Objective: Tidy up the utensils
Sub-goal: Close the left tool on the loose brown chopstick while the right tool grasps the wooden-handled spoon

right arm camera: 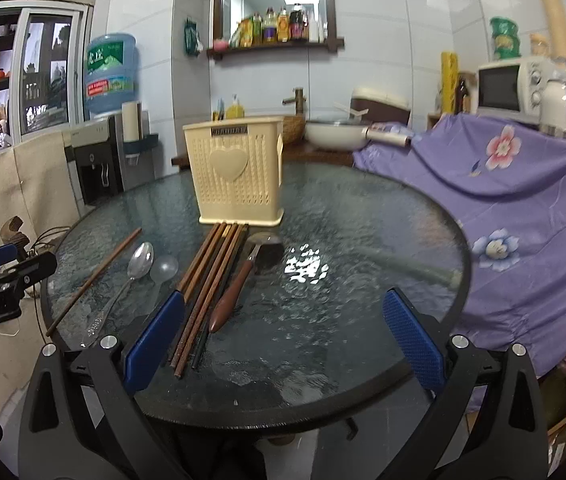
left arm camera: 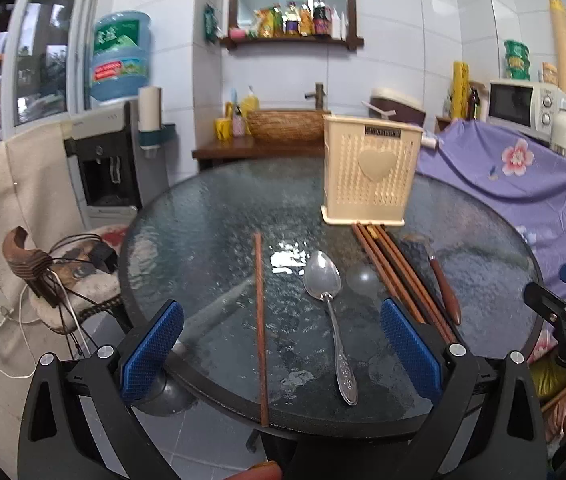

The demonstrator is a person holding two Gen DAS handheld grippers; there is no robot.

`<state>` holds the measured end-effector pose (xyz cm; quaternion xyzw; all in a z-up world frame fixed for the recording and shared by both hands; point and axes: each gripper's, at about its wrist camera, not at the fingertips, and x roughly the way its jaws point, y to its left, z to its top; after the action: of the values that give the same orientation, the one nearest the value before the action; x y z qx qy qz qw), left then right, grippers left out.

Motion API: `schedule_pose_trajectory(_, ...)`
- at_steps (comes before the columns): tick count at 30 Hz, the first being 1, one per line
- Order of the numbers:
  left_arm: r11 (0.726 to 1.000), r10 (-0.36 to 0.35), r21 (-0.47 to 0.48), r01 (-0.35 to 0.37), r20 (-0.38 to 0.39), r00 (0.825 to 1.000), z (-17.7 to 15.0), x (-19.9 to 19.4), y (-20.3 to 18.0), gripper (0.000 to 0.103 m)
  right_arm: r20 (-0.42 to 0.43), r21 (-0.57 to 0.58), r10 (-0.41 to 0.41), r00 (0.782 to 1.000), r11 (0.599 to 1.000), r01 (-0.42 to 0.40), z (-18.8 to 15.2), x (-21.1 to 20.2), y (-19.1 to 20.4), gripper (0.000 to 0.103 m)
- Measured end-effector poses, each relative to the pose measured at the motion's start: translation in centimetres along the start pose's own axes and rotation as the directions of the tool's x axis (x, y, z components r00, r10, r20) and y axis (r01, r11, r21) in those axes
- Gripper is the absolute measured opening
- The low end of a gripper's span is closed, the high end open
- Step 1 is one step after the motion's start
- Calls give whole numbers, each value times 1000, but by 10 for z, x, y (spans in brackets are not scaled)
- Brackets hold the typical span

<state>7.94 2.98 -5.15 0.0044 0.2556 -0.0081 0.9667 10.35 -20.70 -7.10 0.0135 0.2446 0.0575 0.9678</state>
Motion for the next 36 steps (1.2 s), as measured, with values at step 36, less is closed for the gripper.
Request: schedule_pose_trajectory(36,998,35,53,-15,-397,917,75,173,43,97,-472,20,61,880,998,-58,77,192,10,70)
